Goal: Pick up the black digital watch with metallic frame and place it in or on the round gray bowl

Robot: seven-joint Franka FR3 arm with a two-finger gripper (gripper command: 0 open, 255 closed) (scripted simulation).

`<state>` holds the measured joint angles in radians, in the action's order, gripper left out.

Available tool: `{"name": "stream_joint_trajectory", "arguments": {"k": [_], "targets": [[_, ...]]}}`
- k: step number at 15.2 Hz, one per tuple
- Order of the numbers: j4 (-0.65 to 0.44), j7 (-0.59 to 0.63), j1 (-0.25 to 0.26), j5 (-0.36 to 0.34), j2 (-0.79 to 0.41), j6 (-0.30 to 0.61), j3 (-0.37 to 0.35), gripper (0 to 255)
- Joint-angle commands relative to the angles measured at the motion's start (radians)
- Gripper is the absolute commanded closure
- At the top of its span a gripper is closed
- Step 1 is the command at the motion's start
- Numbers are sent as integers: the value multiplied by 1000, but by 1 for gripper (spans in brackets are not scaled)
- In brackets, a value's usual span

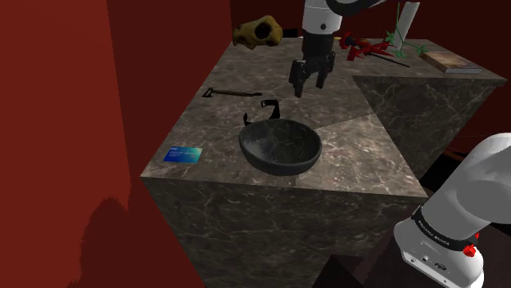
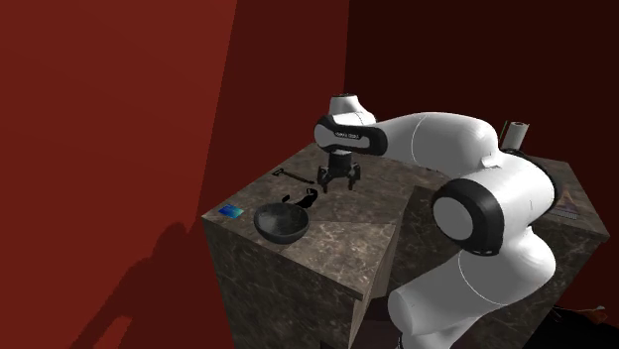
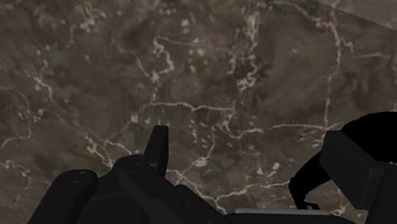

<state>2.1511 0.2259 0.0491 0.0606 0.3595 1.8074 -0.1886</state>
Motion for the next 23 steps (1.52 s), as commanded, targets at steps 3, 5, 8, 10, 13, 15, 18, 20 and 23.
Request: {"name": "stream_joint_trajectory", "arguments": {"k": [3,5,8,10,13,15,18,20,23], "targets": [[-123,75,7,-40,-146,29,-53,0],[-191,115,13,-67,-221,36,-77,0],[-241,150,21,-95,-286,51,-94,0],[-217,150,21,-96,-289,78,-94,0],[-184,152,21,-98,-296,117,-94,0],[-167,153,21,-100,-299,138,-93,0],[-167,153,21,-100,-300,138,-93,0],[-167,153,21,-100,-300,138,-93,0],[-167,153,21,-100,-300,138,-93,255]]}}
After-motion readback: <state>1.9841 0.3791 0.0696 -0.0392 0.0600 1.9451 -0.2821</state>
